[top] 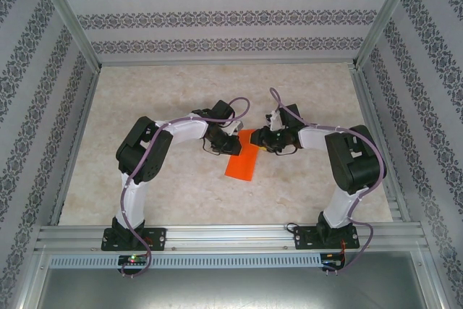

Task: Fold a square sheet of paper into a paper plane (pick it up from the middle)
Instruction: Pick up the paper from the center of the table.

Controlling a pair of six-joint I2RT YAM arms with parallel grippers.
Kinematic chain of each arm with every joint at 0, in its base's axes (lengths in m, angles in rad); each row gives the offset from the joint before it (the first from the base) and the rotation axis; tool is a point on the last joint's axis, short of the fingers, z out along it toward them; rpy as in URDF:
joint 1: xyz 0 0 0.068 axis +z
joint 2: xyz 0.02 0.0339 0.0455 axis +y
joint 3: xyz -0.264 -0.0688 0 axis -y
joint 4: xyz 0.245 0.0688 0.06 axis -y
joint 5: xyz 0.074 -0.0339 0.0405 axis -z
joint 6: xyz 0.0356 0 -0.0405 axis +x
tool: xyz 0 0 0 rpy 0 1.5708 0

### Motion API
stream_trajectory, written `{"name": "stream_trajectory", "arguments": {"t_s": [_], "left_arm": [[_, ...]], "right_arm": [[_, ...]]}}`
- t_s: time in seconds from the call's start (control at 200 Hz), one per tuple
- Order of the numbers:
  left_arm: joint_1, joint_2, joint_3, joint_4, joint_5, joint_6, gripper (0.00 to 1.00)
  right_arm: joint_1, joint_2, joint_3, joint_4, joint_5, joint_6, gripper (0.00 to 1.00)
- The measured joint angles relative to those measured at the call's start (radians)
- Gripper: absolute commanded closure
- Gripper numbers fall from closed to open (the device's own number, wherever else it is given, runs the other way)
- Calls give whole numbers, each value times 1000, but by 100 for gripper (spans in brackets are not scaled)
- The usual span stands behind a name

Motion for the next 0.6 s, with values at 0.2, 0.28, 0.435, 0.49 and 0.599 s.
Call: {"name": "stream_trajectory", "arguments": {"t_s": [0.2,0.28,0.435,0.49,0.599], "left_arm": [[1,0,0,-1,8,0,82],[1,0,0,-1,11,0,81],[2,-5,-2,-2,19,-2,79],[2,-7,-3,-2,26,-4,78],[2,-14,-5,-11,33,-12,74]], "right_arm": [[14,-18,-43,46,-23,19,72],[19,-21,-51,59,-30,27,78],[19,-25,-63,80,-40,36,86],[19,-26,-64,81,-43,35,90],[19,-27,-64,83,-53,39,96]]}}
